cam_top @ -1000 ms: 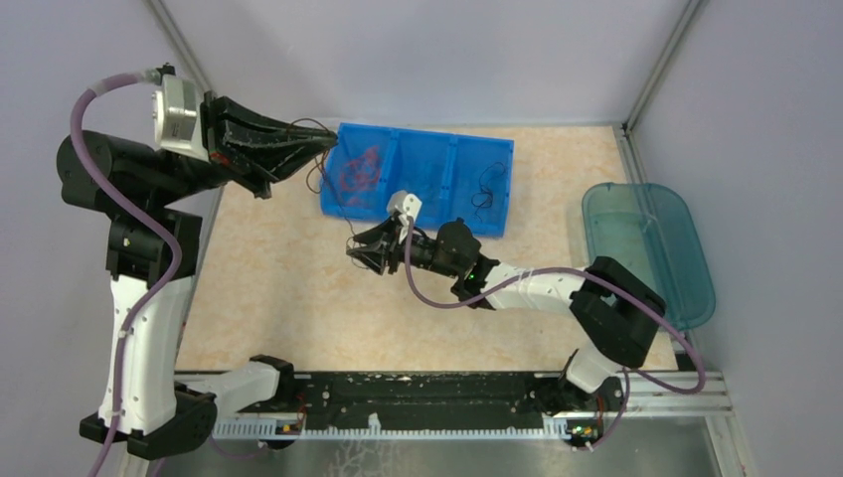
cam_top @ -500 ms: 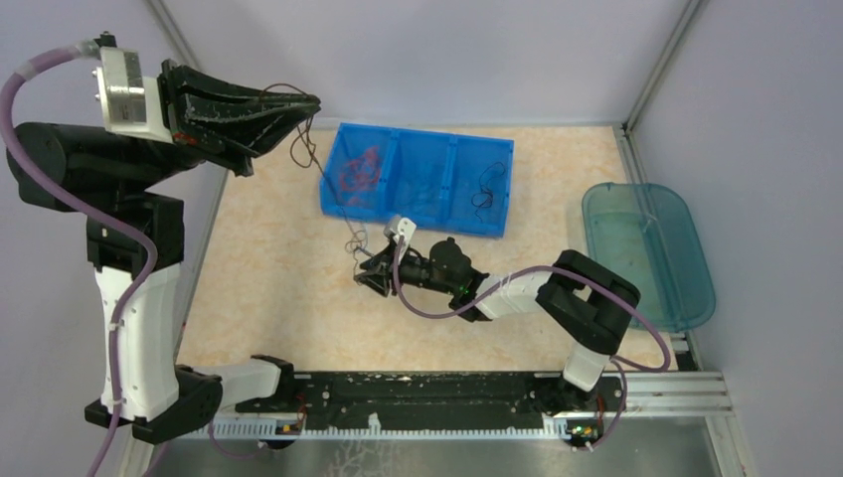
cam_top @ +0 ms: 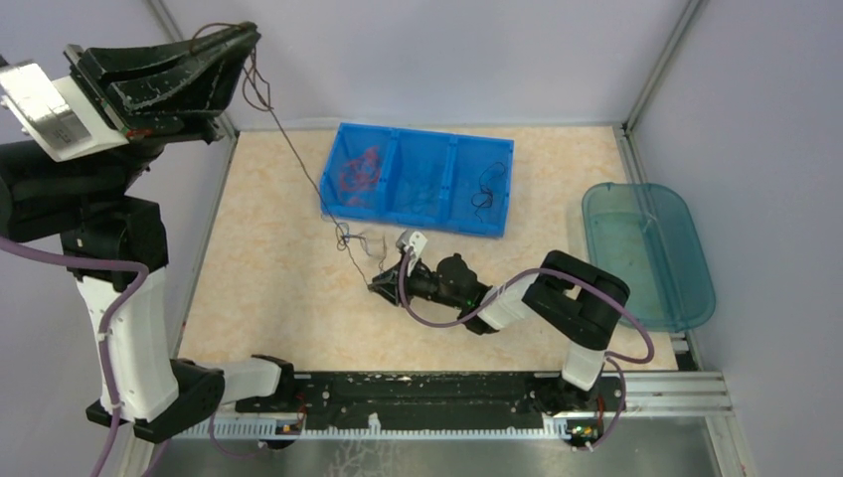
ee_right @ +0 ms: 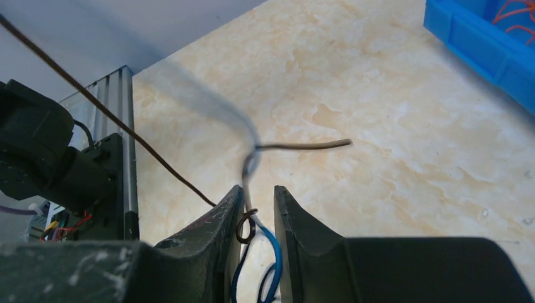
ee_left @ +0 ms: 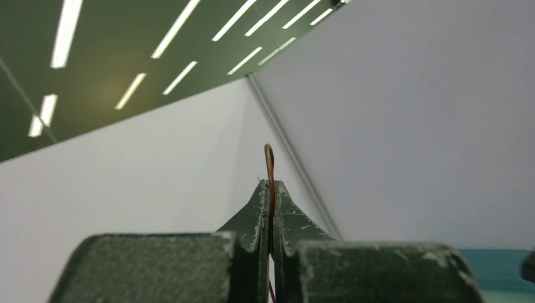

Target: Untangle the cables

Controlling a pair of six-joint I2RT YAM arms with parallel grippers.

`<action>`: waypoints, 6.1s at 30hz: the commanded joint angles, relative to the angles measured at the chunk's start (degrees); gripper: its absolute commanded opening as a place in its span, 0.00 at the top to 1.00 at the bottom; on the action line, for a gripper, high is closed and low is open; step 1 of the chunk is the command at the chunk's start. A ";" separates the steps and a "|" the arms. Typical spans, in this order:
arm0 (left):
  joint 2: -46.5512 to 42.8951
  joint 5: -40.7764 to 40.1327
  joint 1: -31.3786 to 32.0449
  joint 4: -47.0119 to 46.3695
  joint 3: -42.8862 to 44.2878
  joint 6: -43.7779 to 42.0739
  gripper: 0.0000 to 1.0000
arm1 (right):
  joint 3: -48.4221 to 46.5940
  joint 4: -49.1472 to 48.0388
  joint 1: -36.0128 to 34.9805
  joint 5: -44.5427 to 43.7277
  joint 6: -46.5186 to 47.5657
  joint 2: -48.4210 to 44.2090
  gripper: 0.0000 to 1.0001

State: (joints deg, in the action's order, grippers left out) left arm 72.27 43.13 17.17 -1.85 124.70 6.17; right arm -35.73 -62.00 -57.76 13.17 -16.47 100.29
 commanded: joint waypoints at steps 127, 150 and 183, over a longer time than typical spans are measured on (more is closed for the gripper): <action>-29.19 1.69 0.15 2.37 -48.06 -27.08 1.00 | -56.47 51.94 25.03 -13.58 5.48 8.76 1.00; -28.21 2.21 0.13 0.42 -46.02 -25.35 1.00 | -43.92 44.42 24.89 7.82 5.74 -6.24 0.43; -24.09 3.64 0.15 -2.76 -38.73 -22.10 1.00 | -6.06 6.88 1.57 13.45 0.60 -9.84 0.40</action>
State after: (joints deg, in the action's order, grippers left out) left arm 47.64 46.15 17.17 -2.72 84.01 -16.71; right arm -38.22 -46.30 -53.28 30.20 -14.35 86.50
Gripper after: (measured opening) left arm 0.015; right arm 0.619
